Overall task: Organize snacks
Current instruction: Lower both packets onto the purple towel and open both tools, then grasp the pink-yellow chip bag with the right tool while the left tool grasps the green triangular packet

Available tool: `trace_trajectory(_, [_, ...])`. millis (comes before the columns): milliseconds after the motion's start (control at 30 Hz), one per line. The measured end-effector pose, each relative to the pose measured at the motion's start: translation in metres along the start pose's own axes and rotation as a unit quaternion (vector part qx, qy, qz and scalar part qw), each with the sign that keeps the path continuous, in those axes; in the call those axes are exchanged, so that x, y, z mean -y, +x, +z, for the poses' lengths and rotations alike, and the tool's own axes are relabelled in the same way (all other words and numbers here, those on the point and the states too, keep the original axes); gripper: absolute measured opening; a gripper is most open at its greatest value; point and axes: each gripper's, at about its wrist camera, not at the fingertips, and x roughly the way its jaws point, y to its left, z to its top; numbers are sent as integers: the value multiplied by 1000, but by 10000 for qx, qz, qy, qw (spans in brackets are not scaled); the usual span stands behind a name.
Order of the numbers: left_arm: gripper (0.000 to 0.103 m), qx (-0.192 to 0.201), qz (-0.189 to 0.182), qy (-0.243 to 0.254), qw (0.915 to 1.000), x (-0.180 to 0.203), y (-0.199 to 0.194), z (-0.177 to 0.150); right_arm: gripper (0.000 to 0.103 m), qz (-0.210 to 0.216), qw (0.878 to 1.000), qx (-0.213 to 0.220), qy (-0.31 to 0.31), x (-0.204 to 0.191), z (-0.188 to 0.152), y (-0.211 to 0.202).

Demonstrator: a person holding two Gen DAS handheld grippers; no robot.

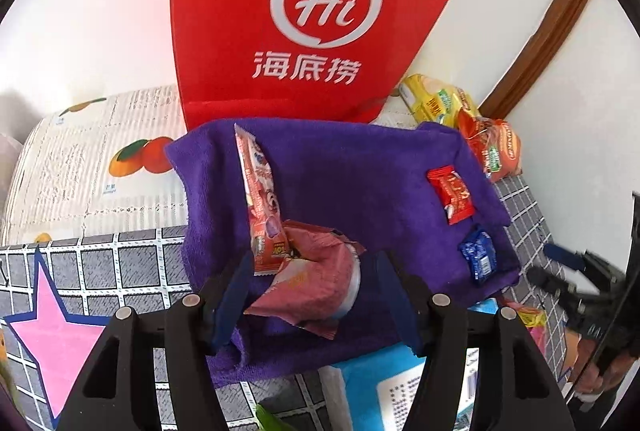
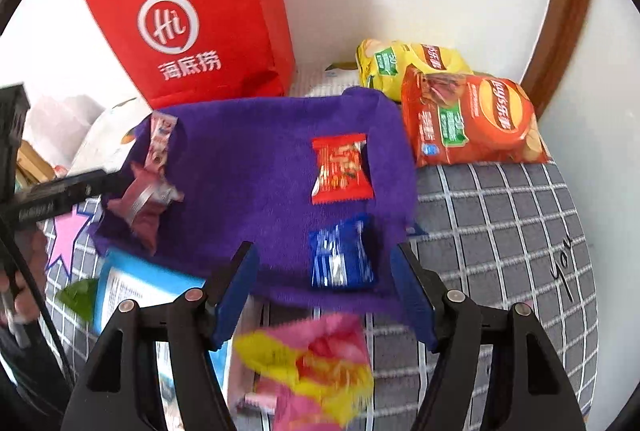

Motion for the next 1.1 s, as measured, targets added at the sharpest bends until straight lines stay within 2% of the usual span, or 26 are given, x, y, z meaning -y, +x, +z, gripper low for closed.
trace_trajectory(200, [62,92,-92,126,9998,7,-14,-1,70,-31,9998,-172,11,0,-33,-4])
trace_trajectory(400, [62,137,-136,208,9996,13,-23,-2,70,383,9985,-261,288,5,-57,-6])
trace_trajectory(633, [62,189,-149,170,9996,12,-28,-1,70,759,9961,-173,405,3,-65,-12])
trace_trajectory(867, [62,271,-198,91,9994,8,-37,-1,70,581,9983,-56,88,2,-74,-27])
trace_trajectory(1100, [62,276,-193,120,9994,9,-38,-1,70,423,9987,-270,28,3,-84,-4])
